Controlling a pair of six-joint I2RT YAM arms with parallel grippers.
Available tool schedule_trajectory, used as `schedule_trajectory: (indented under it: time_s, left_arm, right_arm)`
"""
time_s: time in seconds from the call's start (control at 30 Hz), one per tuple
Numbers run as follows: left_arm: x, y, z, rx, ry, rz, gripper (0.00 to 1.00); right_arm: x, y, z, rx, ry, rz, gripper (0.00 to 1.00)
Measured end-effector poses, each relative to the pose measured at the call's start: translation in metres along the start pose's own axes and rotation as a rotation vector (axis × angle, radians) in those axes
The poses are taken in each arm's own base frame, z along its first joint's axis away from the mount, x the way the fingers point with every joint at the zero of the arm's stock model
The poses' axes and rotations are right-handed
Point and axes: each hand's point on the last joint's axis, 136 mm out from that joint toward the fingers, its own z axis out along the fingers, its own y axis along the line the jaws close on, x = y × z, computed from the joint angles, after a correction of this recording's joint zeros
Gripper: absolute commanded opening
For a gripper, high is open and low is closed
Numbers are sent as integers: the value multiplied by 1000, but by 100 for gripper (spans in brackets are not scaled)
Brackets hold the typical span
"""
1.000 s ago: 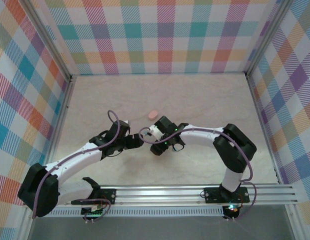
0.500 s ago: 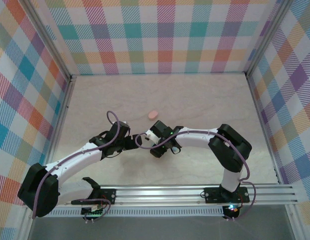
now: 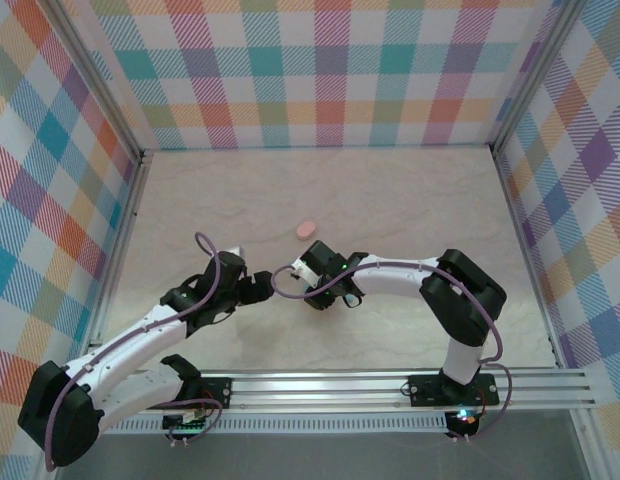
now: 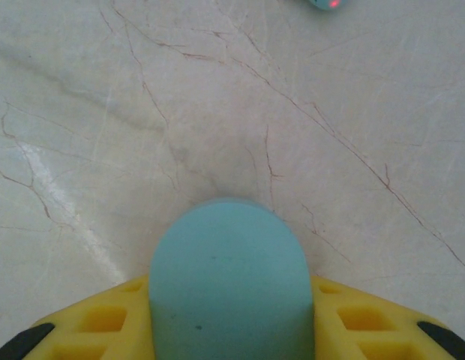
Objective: Insert wireless bluetooth earbuds into charging case
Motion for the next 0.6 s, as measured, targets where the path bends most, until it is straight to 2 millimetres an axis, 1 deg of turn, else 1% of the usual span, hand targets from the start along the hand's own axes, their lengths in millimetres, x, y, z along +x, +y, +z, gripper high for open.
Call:
schedule_trajectory:
  time_s: [0.07,0.17,0.3,0.4,0.47,0.6]
  left_arm:
    - [3,-1,2,0,25,1,84]
    - [4,-11,4,28,59,-3,82]
    - [2,-30,1,113,87,-21,81]
    - [2,-41,-1,173,108,-38,80]
    - [1,-47,-2,202,117,-48,80]
    - [-1,-54,-5,245,133,-70,79]
  right_arm:
    - [0,-1,0,6,-1,-1,30]
    - [-3,-2,-4,14,-14,0,30]
    - [-15,-4,-20,20,-66,1,30]
    - [-25,-5,-33,27,-117,1,30]
    - [-29,-6,-39,30,-139,2,30]
    - [-26,-6,-46,31,-155,2,31]
